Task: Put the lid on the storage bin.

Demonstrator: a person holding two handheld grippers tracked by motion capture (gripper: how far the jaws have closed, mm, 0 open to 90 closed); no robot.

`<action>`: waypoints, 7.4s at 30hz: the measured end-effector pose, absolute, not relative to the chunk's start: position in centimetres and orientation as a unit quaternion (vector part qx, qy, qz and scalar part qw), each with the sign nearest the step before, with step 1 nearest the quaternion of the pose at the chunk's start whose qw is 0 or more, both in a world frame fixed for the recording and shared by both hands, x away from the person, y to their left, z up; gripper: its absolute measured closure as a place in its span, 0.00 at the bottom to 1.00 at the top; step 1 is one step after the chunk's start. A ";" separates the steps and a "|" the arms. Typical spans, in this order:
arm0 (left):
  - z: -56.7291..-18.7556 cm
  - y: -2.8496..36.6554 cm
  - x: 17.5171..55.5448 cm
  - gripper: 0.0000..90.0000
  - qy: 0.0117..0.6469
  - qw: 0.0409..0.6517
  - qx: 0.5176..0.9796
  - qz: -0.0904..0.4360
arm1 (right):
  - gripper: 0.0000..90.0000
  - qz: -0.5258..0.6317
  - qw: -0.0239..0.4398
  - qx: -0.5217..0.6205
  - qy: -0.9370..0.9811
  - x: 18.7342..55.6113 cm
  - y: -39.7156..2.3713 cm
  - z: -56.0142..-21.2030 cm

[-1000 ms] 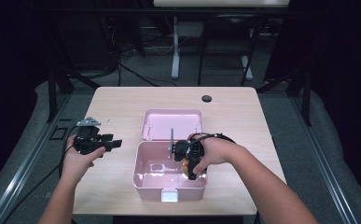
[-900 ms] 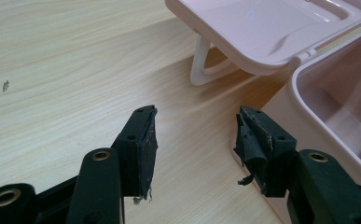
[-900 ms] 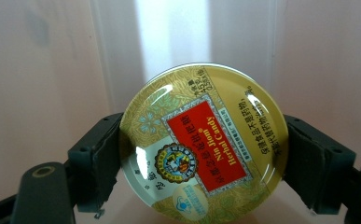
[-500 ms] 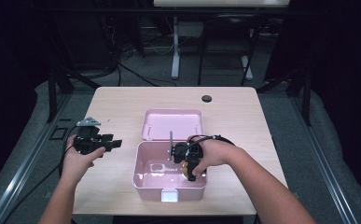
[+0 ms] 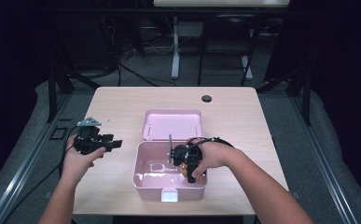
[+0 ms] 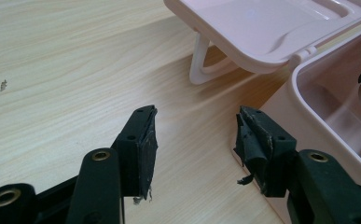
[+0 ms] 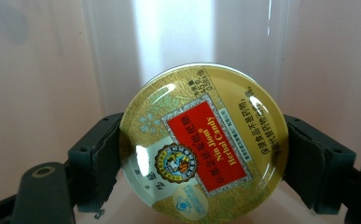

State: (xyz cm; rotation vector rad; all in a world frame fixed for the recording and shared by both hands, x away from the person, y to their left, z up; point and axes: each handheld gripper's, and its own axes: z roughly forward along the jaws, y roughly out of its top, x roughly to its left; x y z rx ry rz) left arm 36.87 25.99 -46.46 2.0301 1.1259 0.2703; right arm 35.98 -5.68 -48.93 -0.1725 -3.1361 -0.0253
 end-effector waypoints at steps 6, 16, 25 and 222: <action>-46.5 26.0 36.9 0.53 0.443 0.392 0.799 0.106 | 0.22 -0.008 -0.010 -0.046 -0.999 35.8 -5.6 -49.0; -46.6 26.0 36.9 0.53 0.443 0.394 0.798 0.110 | 0.22 0.000 -0.010 -0.034 -0.999 35.7 -5.5 -49.7; -46.6 26.0 36.9 0.53 0.442 0.392 0.799 0.108 | 0.22 0.000 -0.006 -0.032 -0.999 35.8 -5.5 -49.9; -47.2 19.7 32.9 0.81 0.371 0.426 0.817 0.120 | 0.60 -0.249 -0.138 -0.475 -0.833 45.8 -12.6 -44.8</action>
